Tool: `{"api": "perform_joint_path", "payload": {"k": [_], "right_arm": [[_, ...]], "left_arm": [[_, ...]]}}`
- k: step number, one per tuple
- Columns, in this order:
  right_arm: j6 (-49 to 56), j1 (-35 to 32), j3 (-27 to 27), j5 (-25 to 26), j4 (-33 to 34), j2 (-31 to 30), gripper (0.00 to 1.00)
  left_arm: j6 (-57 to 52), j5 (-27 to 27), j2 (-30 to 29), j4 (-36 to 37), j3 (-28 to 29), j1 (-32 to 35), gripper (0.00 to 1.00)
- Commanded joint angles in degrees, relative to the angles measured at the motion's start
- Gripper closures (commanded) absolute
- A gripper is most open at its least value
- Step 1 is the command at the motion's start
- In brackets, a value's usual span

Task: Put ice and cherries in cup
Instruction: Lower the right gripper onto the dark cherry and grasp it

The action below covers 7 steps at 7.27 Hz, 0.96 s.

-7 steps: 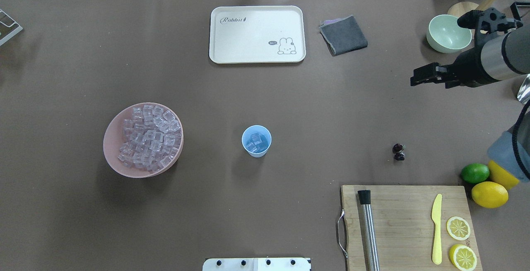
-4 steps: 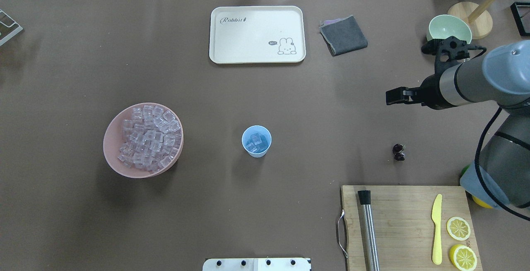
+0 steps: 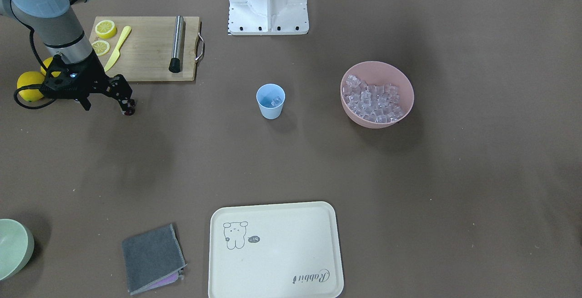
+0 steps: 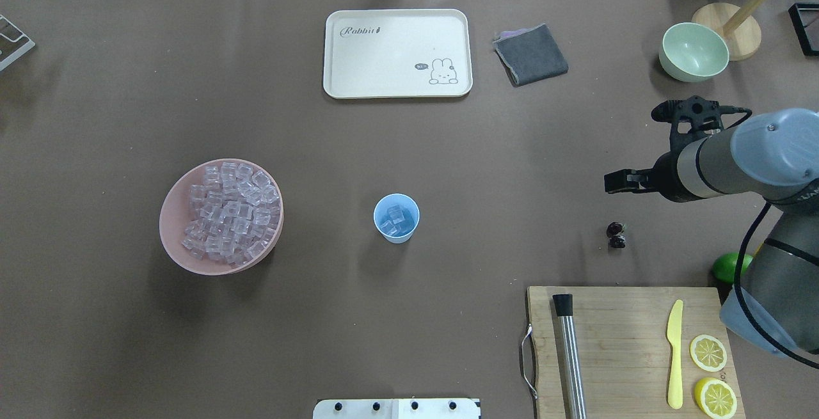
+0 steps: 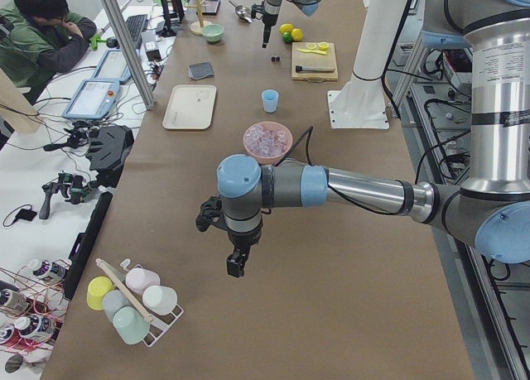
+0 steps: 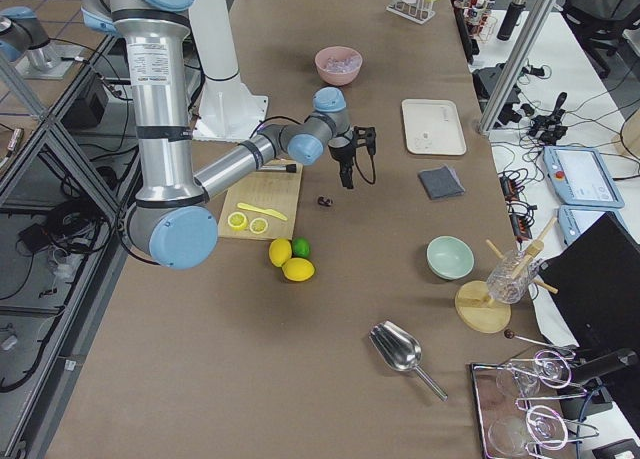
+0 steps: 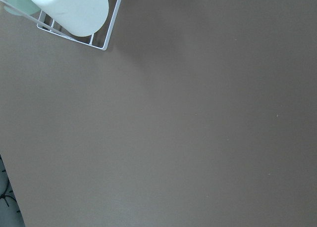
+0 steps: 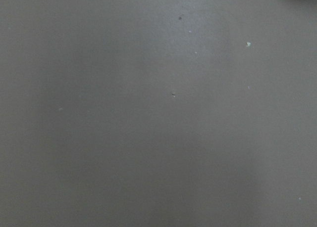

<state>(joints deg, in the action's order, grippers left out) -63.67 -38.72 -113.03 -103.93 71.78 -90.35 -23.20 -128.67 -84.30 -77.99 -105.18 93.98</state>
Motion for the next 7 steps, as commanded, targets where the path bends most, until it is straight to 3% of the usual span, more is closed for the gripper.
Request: {"api": "perform_joint_path", "payload": {"k": [1, 4, 7], "right_arm": [[-3.99, 5.21, 0.26, 4.15, 2.21, -0.61, 0.16], [-4.62, 7.16, 0.18, 6.37, 4.07, -0.17, 0.41], [-4.62, 7.51, -0.18, 6.10, 3.98, 0.00, 1.00]], "left_arm": [[-0.09, 0.00, 0.10, -0.05, 0.15, 0.06, 0.02], [-0.09, 0.00, 0.10, -0.14, 0.07, -0.02, 0.02], [-0.18, 0.00, 0.19, -0.23, 0.07, 0.06, 0.02]]}}
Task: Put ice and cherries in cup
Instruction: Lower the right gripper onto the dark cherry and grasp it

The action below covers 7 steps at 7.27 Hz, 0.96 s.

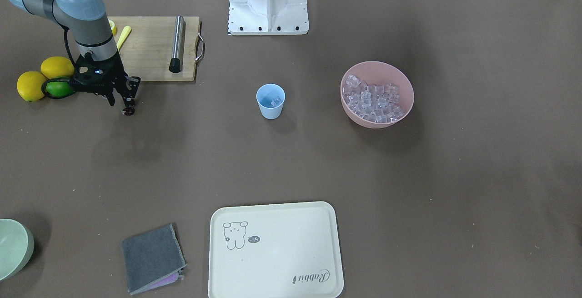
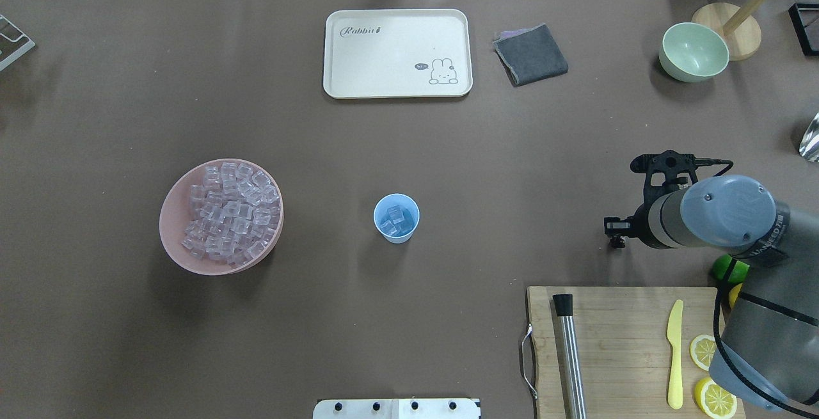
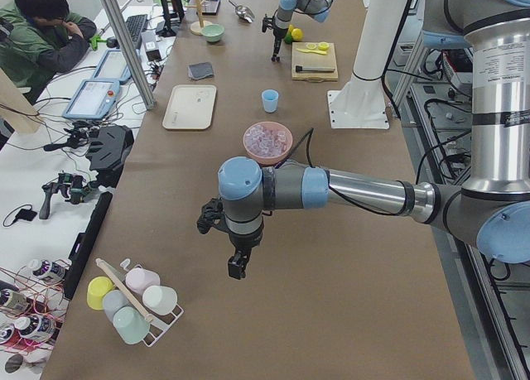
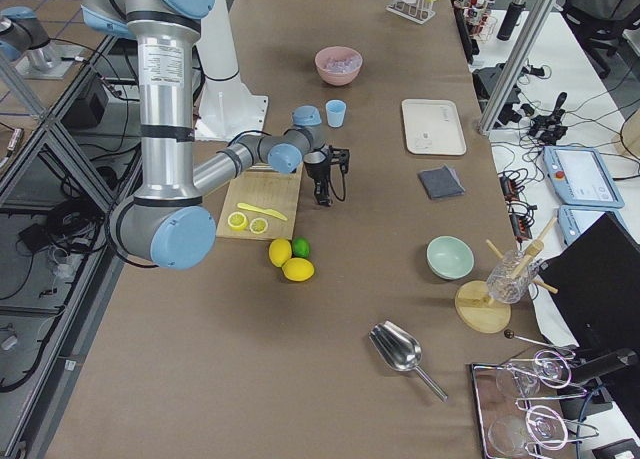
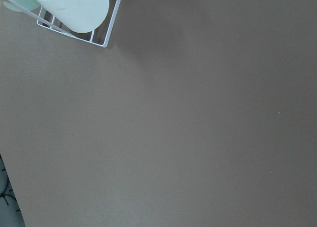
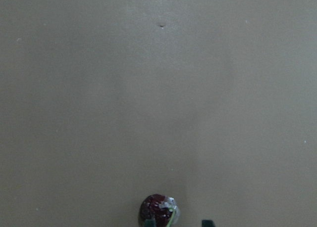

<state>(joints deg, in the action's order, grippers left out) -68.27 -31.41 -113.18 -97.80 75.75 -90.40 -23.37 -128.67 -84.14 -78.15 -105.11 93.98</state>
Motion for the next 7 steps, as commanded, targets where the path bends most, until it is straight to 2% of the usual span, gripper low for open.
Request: {"api": "perform_joint_path", "payload": {"k": [1, 3, 7], "right_arm": [[-0.02, 0.47, -0.11, 0.07, 0.01, 0.05, 1.00], [-0.02, 0.47, -0.20, -0.11, 0.10, 2.23, 1.00], [-1.41, 1.70, 0.51, 2.60, 0.01, 14.34, 1.00]], "left_arm": [[-0.01, 0.00, 0.03, -0.07, -0.18, 0.07, 0.02], [-0.01, 0.00, 0.03, -0.07, -0.18, 0.07, 0.02], [-0.01, -0.17, 0.03, -0.07, -0.36, 0.07, 0.02]]}}
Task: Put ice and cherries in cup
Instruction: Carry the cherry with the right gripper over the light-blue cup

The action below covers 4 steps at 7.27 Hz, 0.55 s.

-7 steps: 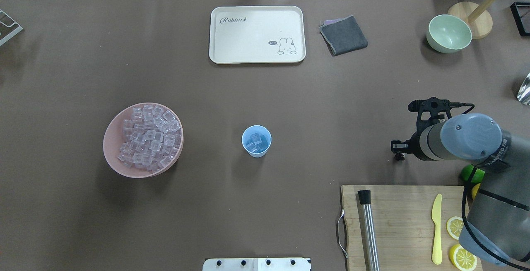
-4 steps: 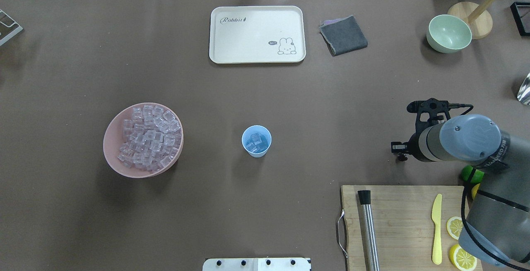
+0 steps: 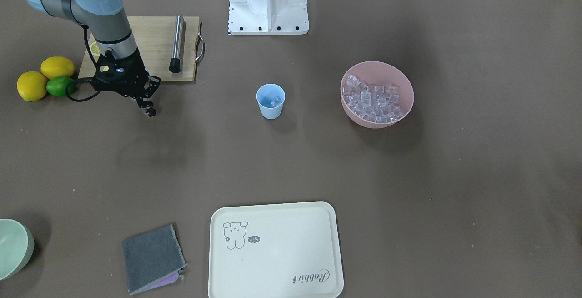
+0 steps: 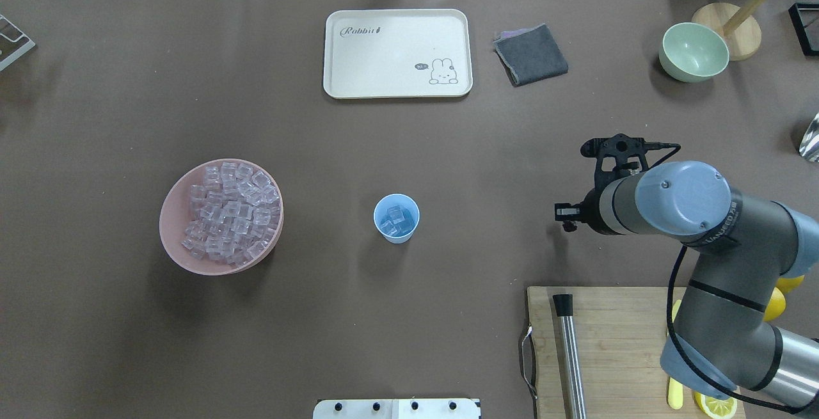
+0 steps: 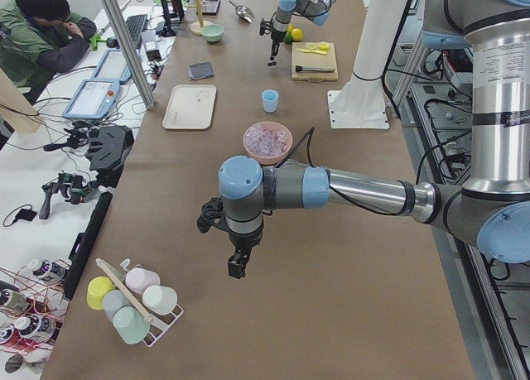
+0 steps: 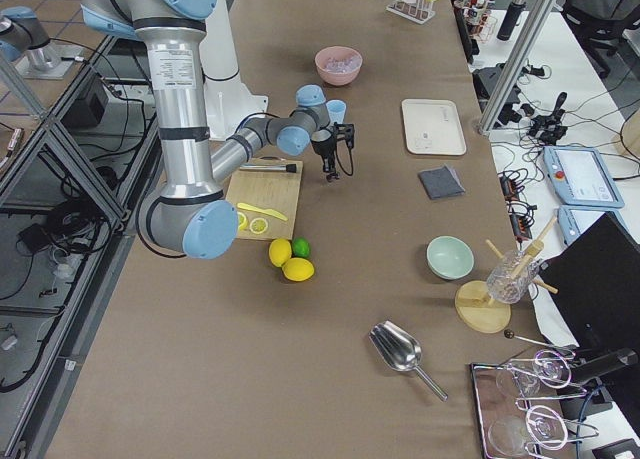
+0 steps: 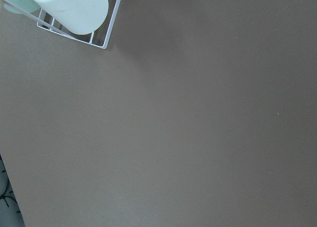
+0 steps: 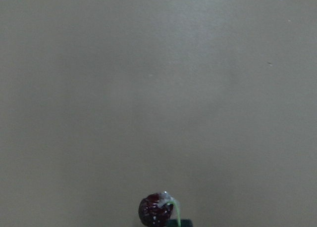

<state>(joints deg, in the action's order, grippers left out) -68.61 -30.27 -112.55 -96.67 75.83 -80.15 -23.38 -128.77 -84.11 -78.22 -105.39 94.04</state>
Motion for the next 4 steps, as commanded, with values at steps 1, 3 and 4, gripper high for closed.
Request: {"api": "perform_joint_path", "payload": {"k": [1, 3, 4], "right_arm": [[-3.17, 2.74, 0.04, 3.05, -0.16, 7.96, 1.00], [-3.19, 6.44, 0.40, 6.74, -0.33, 14.12, 1.00], [-3.19, 7.23, 0.83, 6.84, -0.51, 16.84, 1.00]], "left_arm": [[0.00, -1.56, 0.00, 0.09, 0.19, 0.00, 0.02], [0.00, -4.28, 0.00, 0.26, 0.01, 0.09, 0.02], [0.00, -4.82, 1.13, 0.26, -0.16, 0.18, 0.02]]}}
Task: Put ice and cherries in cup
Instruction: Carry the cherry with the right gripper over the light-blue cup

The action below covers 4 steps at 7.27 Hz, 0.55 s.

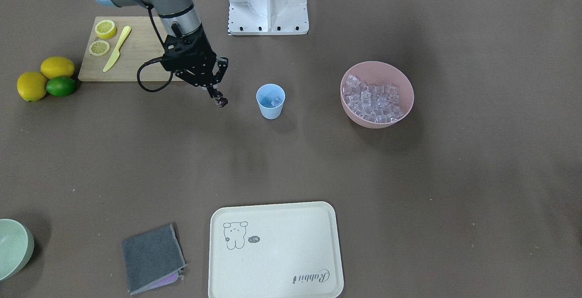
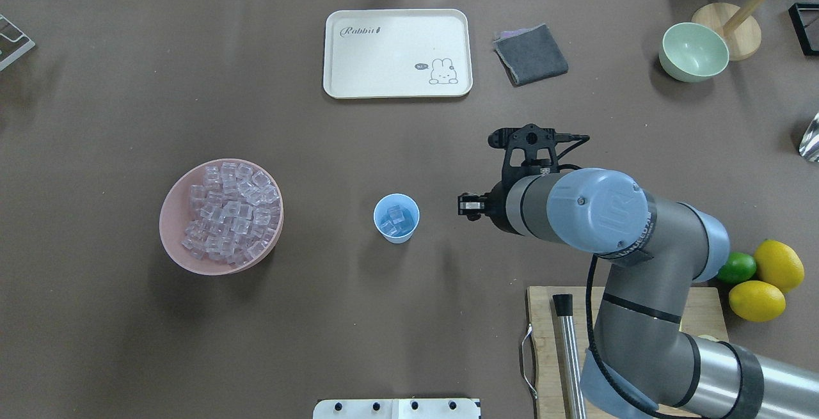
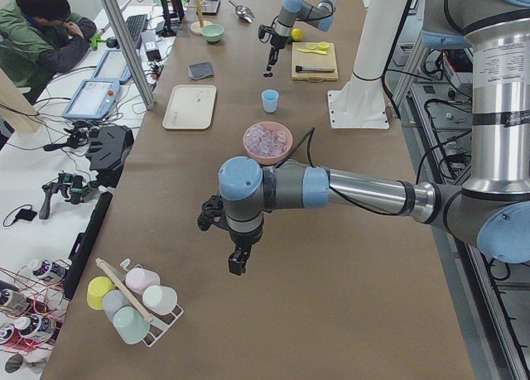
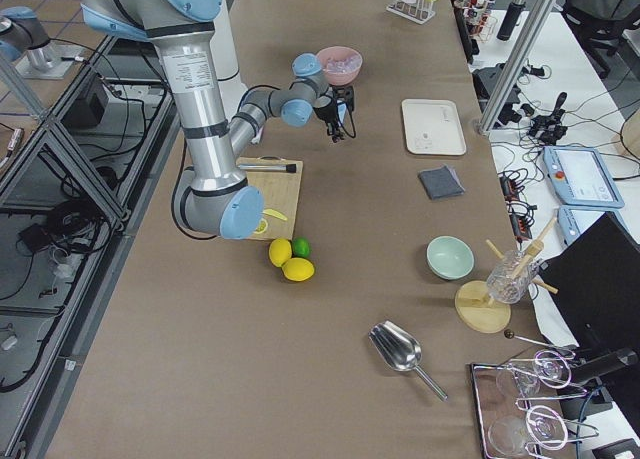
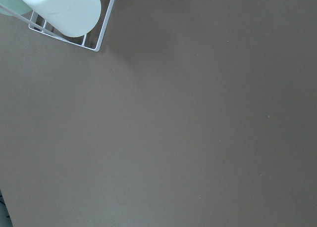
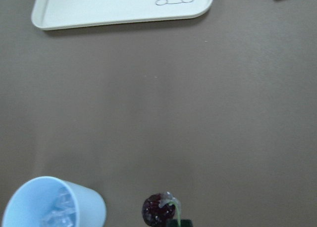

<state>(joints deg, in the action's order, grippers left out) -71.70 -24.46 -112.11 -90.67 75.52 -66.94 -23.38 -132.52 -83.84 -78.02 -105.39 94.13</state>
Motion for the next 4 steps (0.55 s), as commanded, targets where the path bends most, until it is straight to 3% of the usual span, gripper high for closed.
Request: {"api": "perform_joint_path", "payload": {"k": [1, 4], "right_arm": [[-0.11, 2.13, 0.49, 0.84, -0.29, 5.40, 1.00], [-0.11, 3.36, 2.15, 1.81, -0.29, 8.91, 1.00]], "left_arm": [[0.00, -1.16, 1.57, -0.11, -0.25, 0.17, 0.02], [-0.18, -1.16, 2.89, -0.20, -0.43, 0.17, 0.02]]}}
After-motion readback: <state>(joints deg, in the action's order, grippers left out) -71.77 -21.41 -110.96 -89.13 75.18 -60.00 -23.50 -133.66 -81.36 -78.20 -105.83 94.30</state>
